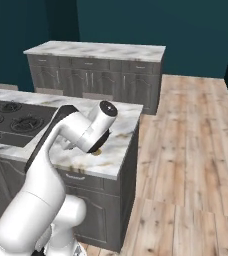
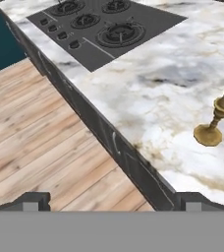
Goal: Pick the jar and candle from the dining table and place them in the open cabinet. Close the cabinet after placing the objects.
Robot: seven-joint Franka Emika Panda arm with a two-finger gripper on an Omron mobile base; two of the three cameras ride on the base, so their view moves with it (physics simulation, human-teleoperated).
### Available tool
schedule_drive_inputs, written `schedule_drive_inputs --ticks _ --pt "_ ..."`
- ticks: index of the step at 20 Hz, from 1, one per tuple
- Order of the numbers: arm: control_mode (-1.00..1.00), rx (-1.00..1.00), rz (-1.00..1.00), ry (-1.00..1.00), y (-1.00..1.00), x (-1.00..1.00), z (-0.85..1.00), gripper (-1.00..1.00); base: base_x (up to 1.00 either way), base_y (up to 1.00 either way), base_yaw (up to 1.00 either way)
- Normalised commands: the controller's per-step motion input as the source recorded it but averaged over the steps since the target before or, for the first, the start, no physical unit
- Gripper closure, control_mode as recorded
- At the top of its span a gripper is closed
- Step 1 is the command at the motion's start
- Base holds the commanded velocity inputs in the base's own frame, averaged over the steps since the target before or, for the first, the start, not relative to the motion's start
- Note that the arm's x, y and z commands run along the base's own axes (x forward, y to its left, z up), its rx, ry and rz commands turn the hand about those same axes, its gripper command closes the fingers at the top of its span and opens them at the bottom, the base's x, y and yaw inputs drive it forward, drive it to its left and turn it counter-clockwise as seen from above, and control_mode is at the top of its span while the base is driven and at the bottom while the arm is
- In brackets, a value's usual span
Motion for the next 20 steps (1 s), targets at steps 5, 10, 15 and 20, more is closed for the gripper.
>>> schedule_drive_inputs --ticks 5,10,15,20 --pt "-1.00 0.00 0.00 0.00 -0.04 0.40 -0.18 -1.00 0.00 0.00 0.00" --pt "-1.00 0.00 0.00 0.00 -0.05 0.37 -0.23 -1.00 0.00 0.00 0.00" --pt "-1.00 0.00 0.00 0.00 -0.01 0.25 -0.22 -1.00 0.00 0.00 0.00" --pt "-1.00 0.00 0.00 0.00 0.00 0.07 -0.32 -1.00 0.00 0.00 0.00"
